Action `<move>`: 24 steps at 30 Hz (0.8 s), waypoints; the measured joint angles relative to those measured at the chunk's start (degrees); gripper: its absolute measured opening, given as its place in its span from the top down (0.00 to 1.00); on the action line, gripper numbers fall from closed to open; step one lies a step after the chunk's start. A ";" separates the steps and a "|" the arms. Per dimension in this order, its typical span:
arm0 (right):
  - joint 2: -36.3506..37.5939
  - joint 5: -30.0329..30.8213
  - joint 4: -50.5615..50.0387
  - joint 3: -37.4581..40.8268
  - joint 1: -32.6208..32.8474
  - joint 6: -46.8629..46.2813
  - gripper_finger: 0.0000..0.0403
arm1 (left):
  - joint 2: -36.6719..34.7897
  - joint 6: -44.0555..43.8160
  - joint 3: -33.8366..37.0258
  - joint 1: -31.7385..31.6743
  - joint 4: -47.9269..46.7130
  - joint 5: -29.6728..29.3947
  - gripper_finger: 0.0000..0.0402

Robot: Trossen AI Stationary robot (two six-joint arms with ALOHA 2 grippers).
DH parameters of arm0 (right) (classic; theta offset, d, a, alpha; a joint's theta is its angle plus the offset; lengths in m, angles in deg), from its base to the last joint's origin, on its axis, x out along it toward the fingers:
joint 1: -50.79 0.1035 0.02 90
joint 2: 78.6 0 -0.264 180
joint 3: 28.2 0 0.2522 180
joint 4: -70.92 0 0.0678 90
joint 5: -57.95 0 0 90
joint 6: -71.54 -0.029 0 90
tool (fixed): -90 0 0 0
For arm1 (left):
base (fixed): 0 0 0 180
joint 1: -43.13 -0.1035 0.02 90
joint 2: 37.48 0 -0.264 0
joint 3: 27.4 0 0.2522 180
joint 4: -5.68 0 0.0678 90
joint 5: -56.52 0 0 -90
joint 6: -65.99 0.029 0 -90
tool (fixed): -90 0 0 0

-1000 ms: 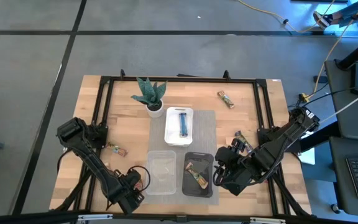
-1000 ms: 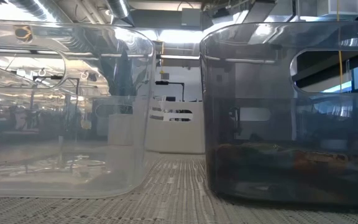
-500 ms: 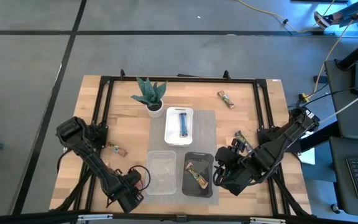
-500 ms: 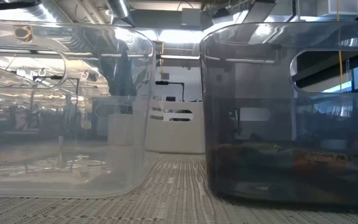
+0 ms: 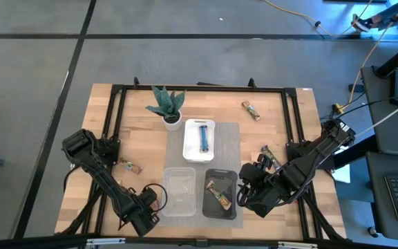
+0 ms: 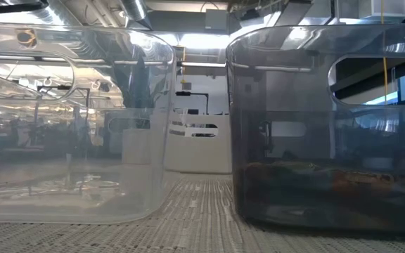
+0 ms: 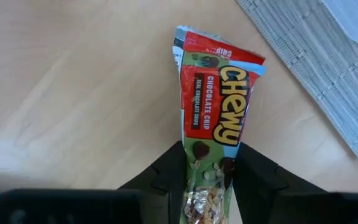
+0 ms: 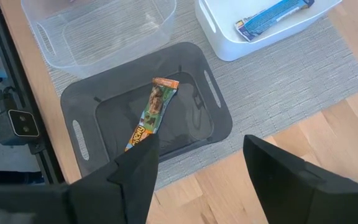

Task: Pick and place Granola Bars by type
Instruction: Put the bottom left red granola bar into the transparent bin

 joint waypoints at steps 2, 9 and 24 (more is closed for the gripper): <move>0.00 -0.01 0.00 0.00 0.00 0.11 0.41 | -1.42 0.12 0.10 0.07 -0.24 0.57 0.75; 0.00 0.00 -0.01 0.00 -0.01 0.13 0.41 | -8.57 0.13 0.02 0.04 -2.67 -2.57 0.75; 0.00 0.35 -0.02 0.00 0.00 0.13 0.41 | -22.50 13.28 -0.14 -5.20 9.77 -22.27 0.76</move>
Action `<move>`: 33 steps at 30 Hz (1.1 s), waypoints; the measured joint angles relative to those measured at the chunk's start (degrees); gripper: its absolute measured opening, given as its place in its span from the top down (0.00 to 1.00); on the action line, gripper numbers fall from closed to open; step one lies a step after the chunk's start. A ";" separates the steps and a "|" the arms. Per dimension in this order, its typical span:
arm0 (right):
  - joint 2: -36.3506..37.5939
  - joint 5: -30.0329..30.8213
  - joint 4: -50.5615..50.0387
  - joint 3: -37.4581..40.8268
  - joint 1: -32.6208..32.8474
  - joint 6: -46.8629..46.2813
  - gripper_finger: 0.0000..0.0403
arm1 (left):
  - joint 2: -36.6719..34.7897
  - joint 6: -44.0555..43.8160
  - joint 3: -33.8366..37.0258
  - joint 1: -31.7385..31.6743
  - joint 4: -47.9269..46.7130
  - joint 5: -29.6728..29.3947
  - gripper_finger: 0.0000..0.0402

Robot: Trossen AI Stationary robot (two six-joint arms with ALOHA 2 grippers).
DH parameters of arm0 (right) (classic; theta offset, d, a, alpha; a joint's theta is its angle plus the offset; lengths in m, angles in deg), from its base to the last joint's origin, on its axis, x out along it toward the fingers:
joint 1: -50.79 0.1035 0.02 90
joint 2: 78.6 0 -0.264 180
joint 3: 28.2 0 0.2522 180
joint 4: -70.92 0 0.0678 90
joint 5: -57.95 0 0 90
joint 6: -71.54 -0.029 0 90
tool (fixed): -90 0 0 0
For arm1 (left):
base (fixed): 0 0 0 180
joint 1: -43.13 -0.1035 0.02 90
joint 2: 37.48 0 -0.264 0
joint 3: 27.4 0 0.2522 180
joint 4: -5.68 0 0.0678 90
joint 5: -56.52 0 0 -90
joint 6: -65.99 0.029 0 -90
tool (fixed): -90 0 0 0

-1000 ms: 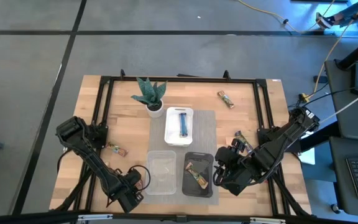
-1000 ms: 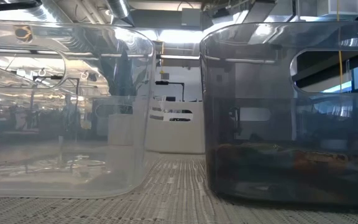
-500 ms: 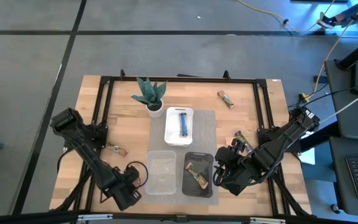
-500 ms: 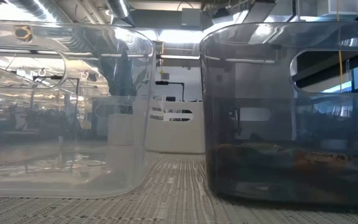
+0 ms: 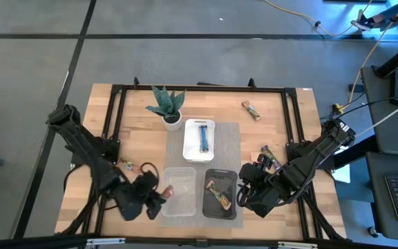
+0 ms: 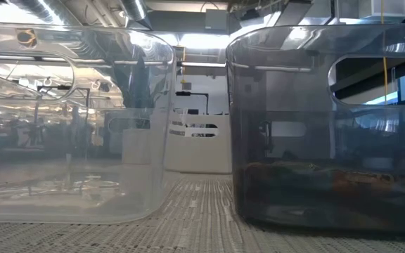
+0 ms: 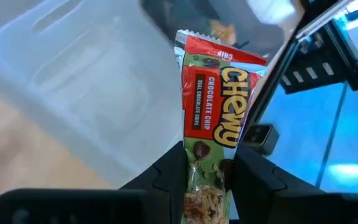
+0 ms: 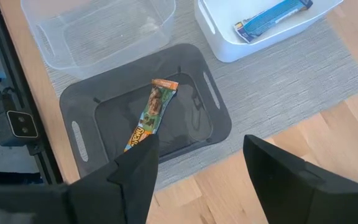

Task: Pick and place Granola Bars by type
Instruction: Put the bottom left red granola bar into the transparent bin

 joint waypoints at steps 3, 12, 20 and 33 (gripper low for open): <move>0.00 0.01 0.01 0.00 -0.01 -0.02 0.41 | 1.39 5.96 -0.29 -4.45 3.03 4.78 0.76; 0.00 0.04 0.34 0.00 -0.02 -0.42 0.41 | 9.56 13.83 -4.00 -14.20 1.86 13.70 0.76; 0.00 0.15 0.48 0.00 -0.02 -0.44 0.41 | 15.60 9.03 -4.42 -17.95 -1.00 16.03 0.76; 0.00 0.15 0.46 0.00 -0.01 -0.37 0.41 | 20.21 8.44 -4.39 -19.25 -0.63 18.55 0.76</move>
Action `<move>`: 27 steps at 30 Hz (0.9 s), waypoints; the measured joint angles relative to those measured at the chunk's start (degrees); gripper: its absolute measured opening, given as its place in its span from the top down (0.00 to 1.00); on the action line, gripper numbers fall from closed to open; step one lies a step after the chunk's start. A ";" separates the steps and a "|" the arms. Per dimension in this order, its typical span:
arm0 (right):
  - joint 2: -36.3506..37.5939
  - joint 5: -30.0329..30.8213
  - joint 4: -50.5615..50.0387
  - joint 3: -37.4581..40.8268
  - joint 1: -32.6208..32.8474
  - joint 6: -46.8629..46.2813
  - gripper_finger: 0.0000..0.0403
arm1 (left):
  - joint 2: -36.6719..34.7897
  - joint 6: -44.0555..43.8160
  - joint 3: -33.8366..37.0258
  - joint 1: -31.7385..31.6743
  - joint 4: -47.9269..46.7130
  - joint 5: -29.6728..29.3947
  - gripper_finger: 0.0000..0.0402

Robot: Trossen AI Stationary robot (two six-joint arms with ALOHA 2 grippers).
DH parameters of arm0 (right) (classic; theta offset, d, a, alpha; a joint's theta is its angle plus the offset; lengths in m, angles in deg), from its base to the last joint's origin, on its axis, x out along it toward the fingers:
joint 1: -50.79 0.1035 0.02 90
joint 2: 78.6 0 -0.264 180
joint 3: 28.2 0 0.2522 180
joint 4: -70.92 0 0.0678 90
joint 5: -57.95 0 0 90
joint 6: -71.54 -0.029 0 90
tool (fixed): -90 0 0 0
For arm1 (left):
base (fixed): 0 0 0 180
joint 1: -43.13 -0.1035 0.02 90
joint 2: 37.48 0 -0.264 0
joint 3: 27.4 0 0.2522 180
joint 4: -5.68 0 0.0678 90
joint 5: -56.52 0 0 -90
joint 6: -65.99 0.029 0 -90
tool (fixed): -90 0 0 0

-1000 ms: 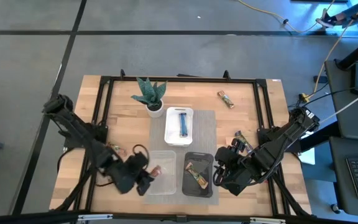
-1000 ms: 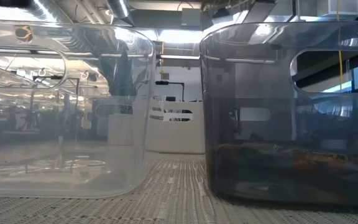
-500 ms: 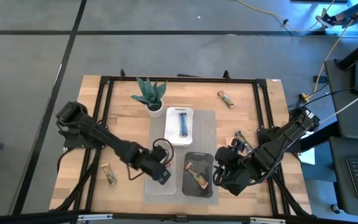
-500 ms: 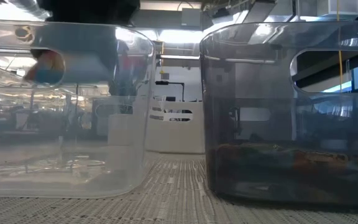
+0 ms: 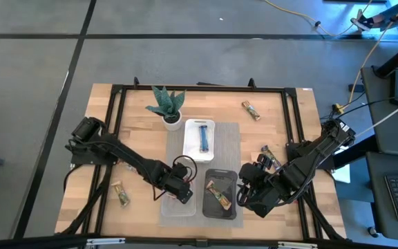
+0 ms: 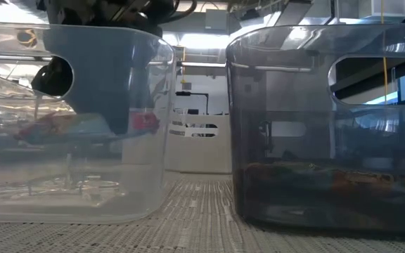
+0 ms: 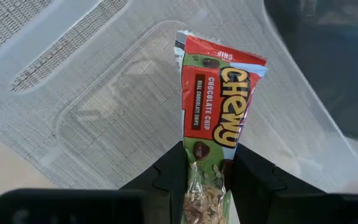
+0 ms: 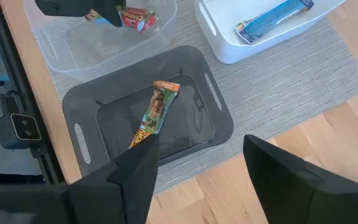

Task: Pick and place Granola Bars by type
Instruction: Put the bottom left red granola bar into the transparent bin, then put the top yellow granola bar into the black bin

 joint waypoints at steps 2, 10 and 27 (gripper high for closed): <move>0.00 0.00 0.00 0.00 0.01 0.02 0.41 | 0.00 0.29 0.00 0.01 -0.10 0.02 0.76; 0.00 -1.52 0.00 0.00 -0.01 0.35 0.41 | 0.00 0.74 0.00 0.01 -0.08 1.03 0.74; 0.00 -3.74 -6.21 -0.02 -1.90 -7.96 0.41 | -10.80 8.61 0.00 0.01 -0.03 -4.95 0.57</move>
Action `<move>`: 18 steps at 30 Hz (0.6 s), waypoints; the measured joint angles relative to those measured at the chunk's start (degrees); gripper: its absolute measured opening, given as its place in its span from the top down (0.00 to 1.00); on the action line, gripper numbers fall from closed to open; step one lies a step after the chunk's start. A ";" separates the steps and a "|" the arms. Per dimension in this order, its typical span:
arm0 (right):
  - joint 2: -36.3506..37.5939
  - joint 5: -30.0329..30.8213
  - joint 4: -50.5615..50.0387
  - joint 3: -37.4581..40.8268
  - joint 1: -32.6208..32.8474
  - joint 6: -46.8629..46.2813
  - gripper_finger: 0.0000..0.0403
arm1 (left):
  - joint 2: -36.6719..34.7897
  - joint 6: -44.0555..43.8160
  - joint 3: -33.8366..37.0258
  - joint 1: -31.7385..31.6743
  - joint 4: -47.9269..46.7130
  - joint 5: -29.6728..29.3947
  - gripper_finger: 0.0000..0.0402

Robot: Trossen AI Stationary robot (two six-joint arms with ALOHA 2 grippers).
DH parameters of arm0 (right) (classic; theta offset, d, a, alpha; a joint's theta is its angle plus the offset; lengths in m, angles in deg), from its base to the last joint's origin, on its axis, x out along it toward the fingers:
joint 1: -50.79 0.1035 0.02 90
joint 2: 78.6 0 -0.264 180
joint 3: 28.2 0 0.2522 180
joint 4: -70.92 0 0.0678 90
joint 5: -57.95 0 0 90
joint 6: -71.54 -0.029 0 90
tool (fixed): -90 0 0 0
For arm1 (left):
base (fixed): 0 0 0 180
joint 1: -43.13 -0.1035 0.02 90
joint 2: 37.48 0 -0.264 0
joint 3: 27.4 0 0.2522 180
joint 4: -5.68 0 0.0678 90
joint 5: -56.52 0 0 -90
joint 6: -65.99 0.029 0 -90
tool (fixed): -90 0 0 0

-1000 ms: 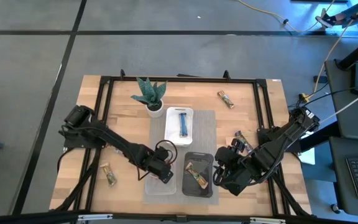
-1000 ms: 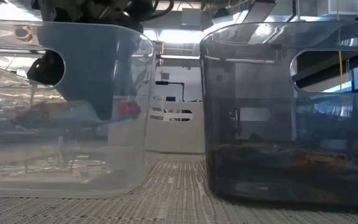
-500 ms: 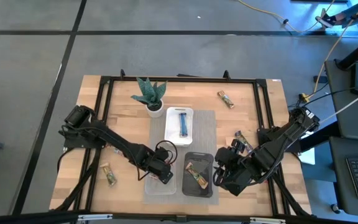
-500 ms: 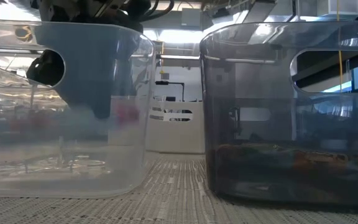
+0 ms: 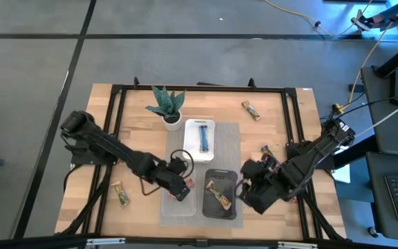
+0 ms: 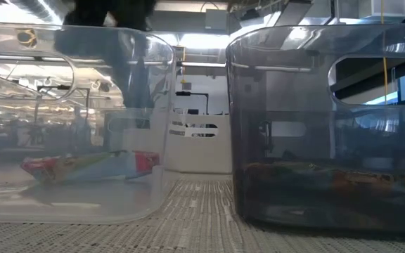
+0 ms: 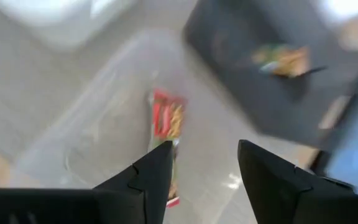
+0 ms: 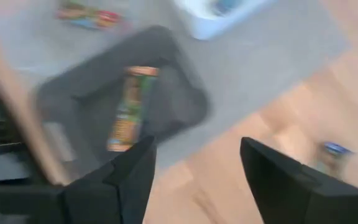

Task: Pick and place Granola Bars by type
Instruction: Put the top yellow granola bar into the black bin

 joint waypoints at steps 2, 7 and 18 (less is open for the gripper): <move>0.00 0.03 -3.43 0.00 -0.90 -1.33 0.41 | -3.42 4.13 0.00 0.00 -0.14 -1.06 0.57; 0.00 -4.10 -9.77 0.04 -4.06 -5.89 0.41 | -10.50 18.57 0.00 0.08 -0.29 -1.75 0.57; 0.03 -5.53 -9.38 0.42 -10.15 -2.47 0.41 | -19.39 32.72 0.00 0.20 -2.31 -3.06 0.57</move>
